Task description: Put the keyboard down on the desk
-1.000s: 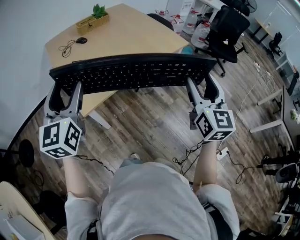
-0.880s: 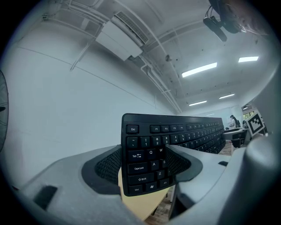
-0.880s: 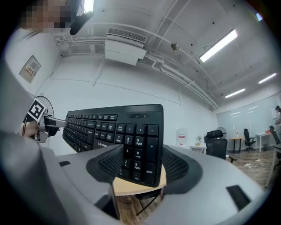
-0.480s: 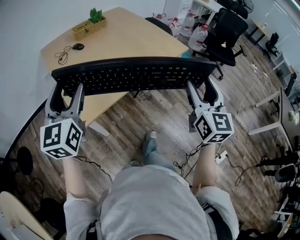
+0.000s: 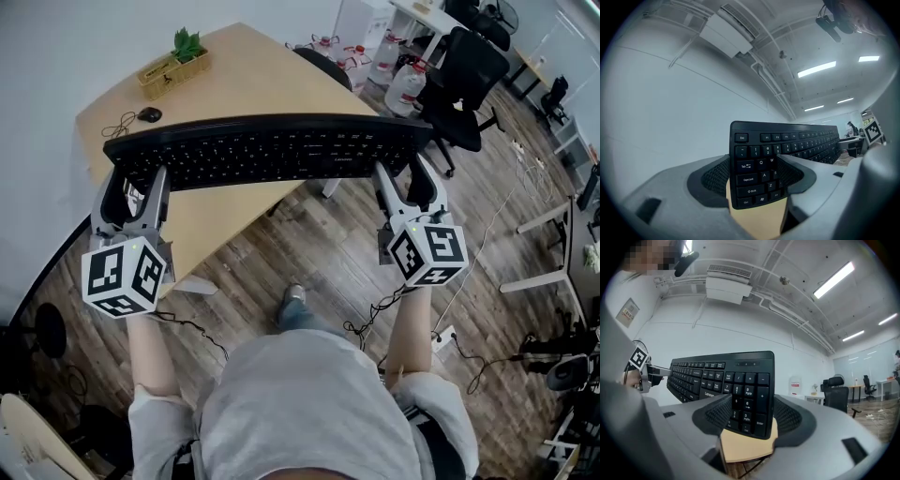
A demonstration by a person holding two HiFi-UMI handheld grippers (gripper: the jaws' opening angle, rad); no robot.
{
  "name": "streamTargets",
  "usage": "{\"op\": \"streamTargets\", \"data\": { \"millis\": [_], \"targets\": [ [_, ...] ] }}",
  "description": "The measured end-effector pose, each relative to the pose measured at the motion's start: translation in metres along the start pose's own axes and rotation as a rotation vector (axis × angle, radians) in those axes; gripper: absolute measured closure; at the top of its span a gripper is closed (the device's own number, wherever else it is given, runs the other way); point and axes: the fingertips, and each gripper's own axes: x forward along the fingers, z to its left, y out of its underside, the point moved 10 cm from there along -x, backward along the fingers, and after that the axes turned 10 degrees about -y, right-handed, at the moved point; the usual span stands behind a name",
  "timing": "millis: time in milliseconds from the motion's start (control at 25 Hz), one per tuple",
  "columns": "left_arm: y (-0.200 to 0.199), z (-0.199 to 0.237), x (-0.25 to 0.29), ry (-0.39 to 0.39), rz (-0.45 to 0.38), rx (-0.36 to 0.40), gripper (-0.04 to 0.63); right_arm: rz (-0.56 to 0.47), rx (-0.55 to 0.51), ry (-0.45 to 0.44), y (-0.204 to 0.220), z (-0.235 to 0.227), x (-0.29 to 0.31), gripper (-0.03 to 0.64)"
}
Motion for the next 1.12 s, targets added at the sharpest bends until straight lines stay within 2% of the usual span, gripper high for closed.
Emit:
{"op": "streamTargets", "data": {
  "millis": [280,440,680,1120],
  "targets": [
    [0.036,-0.011,0.007,-0.029,-0.05,-0.01,0.302,-0.04,-0.033,-0.022,0.032,-0.016,0.012,0.354],
    [0.044,-0.023,0.023,-0.049,-0.069,-0.014,0.302,-0.055,-0.047,-0.04,0.037,-0.036,0.029,0.354],
    [0.031,-0.054,0.08,-0.076,-0.05,-0.009,0.302,-0.047,-0.033,-0.067,0.031,-0.096,0.074,0.354],
    [0.038,-0.057,0.138,-0.08,-0.005,0.007,0.302,-0.018,-0.003,-0.07,0.048,-0.126,0.124,0.354]
  ]
}}
